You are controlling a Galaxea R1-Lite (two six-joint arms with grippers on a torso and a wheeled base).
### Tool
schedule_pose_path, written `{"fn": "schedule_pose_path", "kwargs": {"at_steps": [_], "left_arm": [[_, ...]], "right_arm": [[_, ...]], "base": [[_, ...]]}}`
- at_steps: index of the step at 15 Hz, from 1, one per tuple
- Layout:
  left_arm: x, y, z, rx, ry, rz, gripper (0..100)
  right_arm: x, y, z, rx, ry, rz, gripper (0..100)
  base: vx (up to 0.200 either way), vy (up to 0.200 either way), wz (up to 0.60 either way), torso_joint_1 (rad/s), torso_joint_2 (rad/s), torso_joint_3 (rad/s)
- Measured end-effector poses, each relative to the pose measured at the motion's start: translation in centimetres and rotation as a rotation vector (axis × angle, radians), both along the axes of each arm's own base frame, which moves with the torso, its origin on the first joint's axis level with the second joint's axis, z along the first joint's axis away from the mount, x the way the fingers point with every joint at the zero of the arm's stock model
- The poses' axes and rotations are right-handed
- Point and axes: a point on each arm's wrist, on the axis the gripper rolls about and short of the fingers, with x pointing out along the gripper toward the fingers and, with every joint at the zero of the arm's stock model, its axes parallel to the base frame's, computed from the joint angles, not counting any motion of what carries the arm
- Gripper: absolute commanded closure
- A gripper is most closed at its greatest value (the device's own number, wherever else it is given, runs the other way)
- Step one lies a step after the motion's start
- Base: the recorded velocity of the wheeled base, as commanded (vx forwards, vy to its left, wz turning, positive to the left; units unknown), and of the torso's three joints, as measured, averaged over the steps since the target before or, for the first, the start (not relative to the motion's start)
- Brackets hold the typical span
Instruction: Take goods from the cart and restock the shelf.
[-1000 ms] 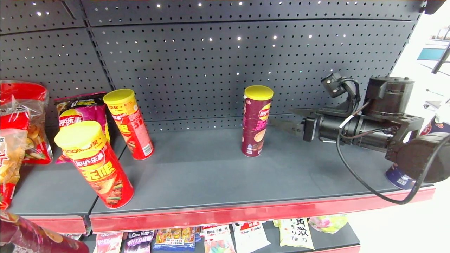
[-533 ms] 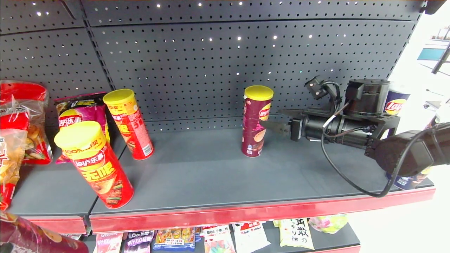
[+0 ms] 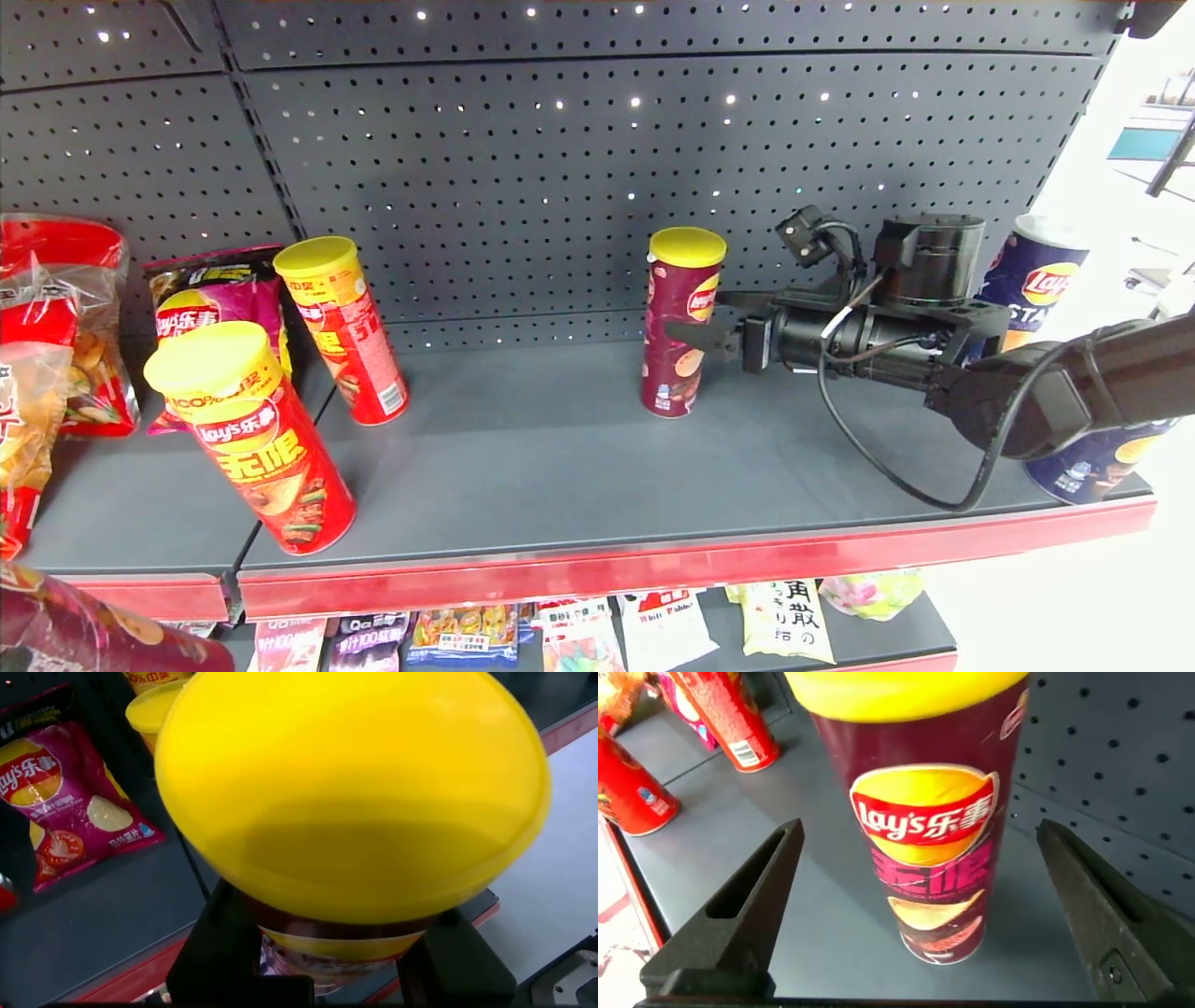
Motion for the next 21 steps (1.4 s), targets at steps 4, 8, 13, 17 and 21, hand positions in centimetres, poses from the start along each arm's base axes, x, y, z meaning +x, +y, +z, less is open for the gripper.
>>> {"fn": "schedule_pose_path", "kwargs": {"at_steps": [4, 8, 13, 17, 21], "left_arm": [[0.0, 0.0, -0.1, 0.001, 0.001, 0.001, 100], [0.0, 0.0, 0.0, 0.000, 0.002, 0.001, 100], [0.1, 0.0, -0.1, 0.003, 0.006, 0.002, 100], [-0.1, 0.1, -0.1, -0.002, -0.002, 0.009, 100], [-0.3, 0.1, -0.2, -0.005, -0.008, 0.008, 100]], "right_arm": [[1.4, 0.7, 0.2, 0.007, -0.028, -0.009, 0], [2.4, 1.1, 0.2, 0.012, -0.044, -0.020, 0], [3.1, 2.1, 0.2, 0.001, -0.100, -0.031, 100], [1.6, 2.9, -0.2, -0.019, -0.080, -0.087, 100], [-1.6, 4.0, 1.7, -0.029, -0.107, -0.239, 100]], "base": [[0.000, 0.000, 0.00, 0.000, 0.00, 0.000], [0.000, 0.000, 0.00, 0.000, 0.00, 0.000], [0.000, 0.000, 0.00, 0.000, 0.00, 0.000], [0.000, 0.000, 0.00, 0.000, 0.00, 0.000], [0.000, 0.000, 0.00, 0.000, 0.00, 0.000]]}}
